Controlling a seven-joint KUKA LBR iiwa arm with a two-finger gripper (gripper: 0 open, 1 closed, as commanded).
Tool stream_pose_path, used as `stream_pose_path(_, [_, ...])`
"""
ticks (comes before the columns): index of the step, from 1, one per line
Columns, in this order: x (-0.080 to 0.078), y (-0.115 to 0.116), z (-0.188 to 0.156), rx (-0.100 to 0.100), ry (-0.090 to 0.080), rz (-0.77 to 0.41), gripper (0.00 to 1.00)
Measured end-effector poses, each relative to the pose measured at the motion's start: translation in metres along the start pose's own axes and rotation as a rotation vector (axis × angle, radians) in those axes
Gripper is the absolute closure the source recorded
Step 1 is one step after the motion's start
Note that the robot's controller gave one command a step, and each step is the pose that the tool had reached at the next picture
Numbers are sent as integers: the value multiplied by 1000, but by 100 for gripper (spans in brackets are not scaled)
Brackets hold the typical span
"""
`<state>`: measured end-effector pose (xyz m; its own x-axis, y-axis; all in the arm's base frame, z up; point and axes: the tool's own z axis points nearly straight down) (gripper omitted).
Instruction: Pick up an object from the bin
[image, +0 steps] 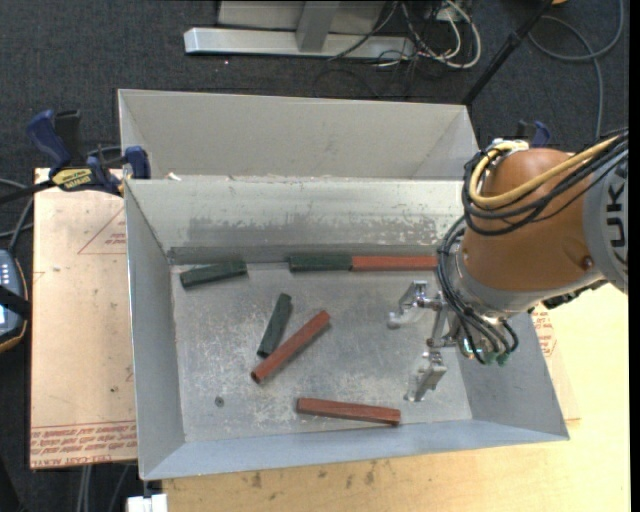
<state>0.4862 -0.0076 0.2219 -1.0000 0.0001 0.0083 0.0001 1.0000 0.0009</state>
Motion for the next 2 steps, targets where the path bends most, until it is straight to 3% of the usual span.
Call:
stream_pose_path(1, [-2, 0, -4, 0, -9, 0, 0])
stream_pose_path(2, [1, 6, 51, 1, -14, -40, 0])
